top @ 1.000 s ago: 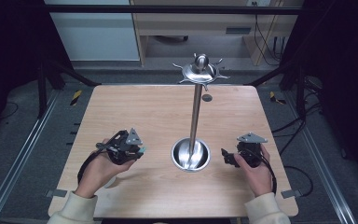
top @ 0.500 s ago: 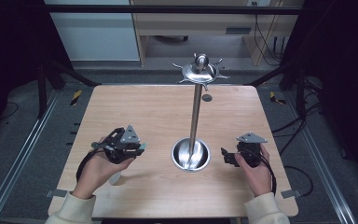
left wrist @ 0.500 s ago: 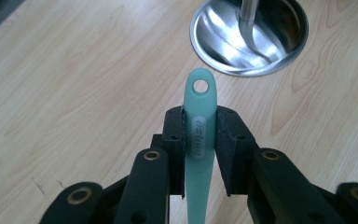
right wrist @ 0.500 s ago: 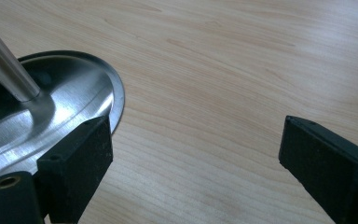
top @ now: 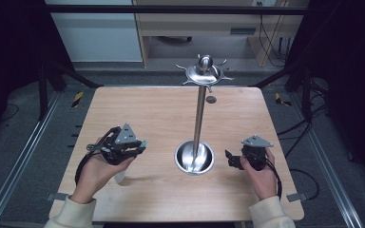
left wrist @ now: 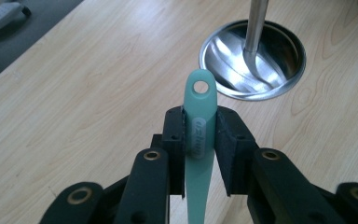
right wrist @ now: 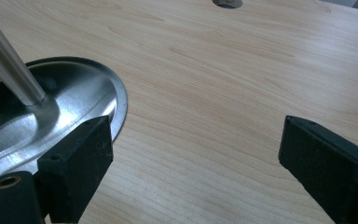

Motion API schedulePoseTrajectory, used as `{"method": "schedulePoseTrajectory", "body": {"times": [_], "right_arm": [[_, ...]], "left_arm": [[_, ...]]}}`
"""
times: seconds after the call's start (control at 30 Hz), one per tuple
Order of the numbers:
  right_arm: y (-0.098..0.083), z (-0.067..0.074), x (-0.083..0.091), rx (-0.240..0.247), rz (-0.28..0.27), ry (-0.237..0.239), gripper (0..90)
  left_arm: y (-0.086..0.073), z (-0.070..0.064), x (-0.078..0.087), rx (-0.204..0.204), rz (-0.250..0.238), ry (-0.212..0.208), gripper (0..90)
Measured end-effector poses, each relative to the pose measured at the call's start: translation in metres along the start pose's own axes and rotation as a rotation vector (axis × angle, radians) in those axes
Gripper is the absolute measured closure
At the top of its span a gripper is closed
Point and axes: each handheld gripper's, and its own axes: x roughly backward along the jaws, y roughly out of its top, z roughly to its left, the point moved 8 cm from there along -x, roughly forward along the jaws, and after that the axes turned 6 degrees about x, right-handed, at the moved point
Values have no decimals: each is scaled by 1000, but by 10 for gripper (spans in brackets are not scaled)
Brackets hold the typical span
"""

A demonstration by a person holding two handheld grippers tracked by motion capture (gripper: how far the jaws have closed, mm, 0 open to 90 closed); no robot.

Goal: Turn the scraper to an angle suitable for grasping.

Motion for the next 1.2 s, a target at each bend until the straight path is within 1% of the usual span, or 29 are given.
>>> {"method": "schedulePoseTrajectory", "body": {"times": [0.03,0.07,0.2,0.37,0.5,0.67,0.87,0.9,1.0,1.07,1.2], "right_arm": [[0,0,0,0,0,0,103],[0,0,-1,7,3,-3,103],[-1,-1,-1,9,1,-4,104],[-1,-2,-1,6,3,-9,106],[1,-2,-1,17,0,-4,108],[1,-4,3,10,-15,-2,108],[2,-4,3,8,-19,1,109],[2,-4,2,18,-18,0,109],[2,-3,3,17,-17,-1,110],[2,-3,2,17,-15,-1,110],[2,-2,2,19,-16,3,110]], "left_arm": [[0,0,1,0,0,-4,744],[1,0,2,0,-11,0,744],[3,-1,3,2,-26,2,744],[7,-2,6,14,-64,8,744],[8,-3,5,10,-66,19,744],[12,-8,6,10,-85,19,744],[16,-11,8,12,-109,21,744],[16,-11,9,12,-116,20,744],[18,-10,12,22,-134,17,744],[19,-10,15,13,-150,24,744],[24,-12,21,9,-176,30,744]]}}
